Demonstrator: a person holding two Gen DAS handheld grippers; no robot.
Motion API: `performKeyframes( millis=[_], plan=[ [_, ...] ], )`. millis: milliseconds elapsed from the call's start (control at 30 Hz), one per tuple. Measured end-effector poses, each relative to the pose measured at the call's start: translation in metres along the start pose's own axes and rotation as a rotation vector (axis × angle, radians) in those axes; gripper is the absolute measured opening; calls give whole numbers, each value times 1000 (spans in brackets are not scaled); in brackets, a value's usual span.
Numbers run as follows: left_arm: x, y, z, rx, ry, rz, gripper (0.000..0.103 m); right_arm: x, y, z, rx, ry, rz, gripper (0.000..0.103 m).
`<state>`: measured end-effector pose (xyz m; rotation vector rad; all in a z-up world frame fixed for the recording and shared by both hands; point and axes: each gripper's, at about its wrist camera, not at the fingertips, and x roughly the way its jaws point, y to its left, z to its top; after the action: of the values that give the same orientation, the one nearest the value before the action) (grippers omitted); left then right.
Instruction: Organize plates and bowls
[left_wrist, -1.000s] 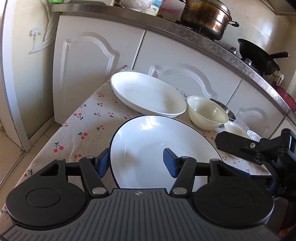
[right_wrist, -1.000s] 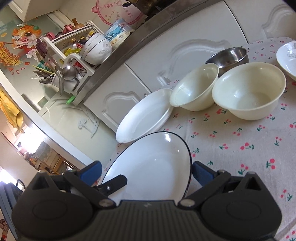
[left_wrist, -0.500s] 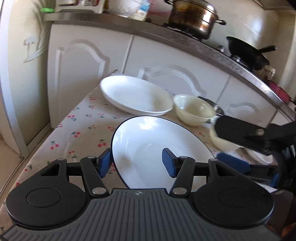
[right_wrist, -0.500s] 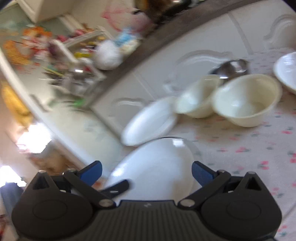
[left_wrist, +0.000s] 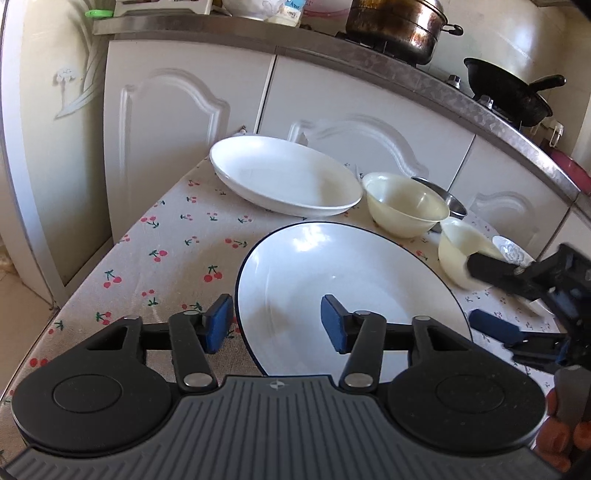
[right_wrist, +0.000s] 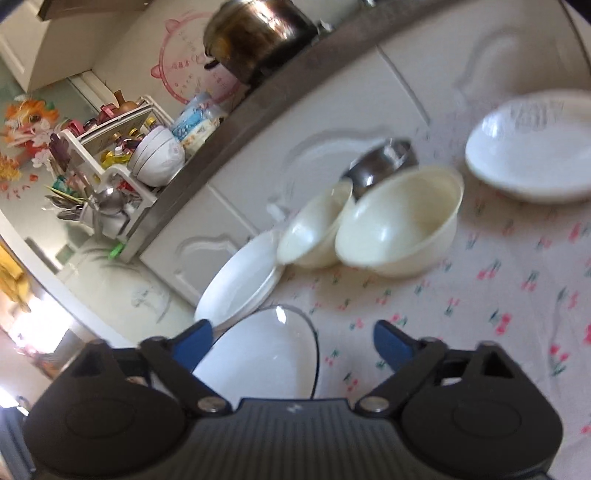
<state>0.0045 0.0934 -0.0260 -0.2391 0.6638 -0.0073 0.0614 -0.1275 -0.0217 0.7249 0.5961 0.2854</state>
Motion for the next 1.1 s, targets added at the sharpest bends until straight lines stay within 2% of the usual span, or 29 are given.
performKeyframes(
  millis=[33,67,133,167,233,400,1100],
  plan=[
    [2,0,-1,1,2,5,52,5,-2,-1,12,15,8,76],
    [3,1,-1,0,7,6,41,6,-3,-4,24,27,19,74],
    [2,0,-2,0,2,16,37,12,-5,-7,38,54,46,60],
    [2,0,-2,0,3,16,37,12,-4,-8,35,62,51,60],
    [1,1,-1,-6,7,15,36,7,-2,-11,23,69,62,60],
    [-1,-3,-3,1,11,12,35,2,8,-13,-45,59,20,63],
    [-38,-45,-20,74,-7,-63,34,-62,-3,-13,-83,-27,12,64]
  ],
)
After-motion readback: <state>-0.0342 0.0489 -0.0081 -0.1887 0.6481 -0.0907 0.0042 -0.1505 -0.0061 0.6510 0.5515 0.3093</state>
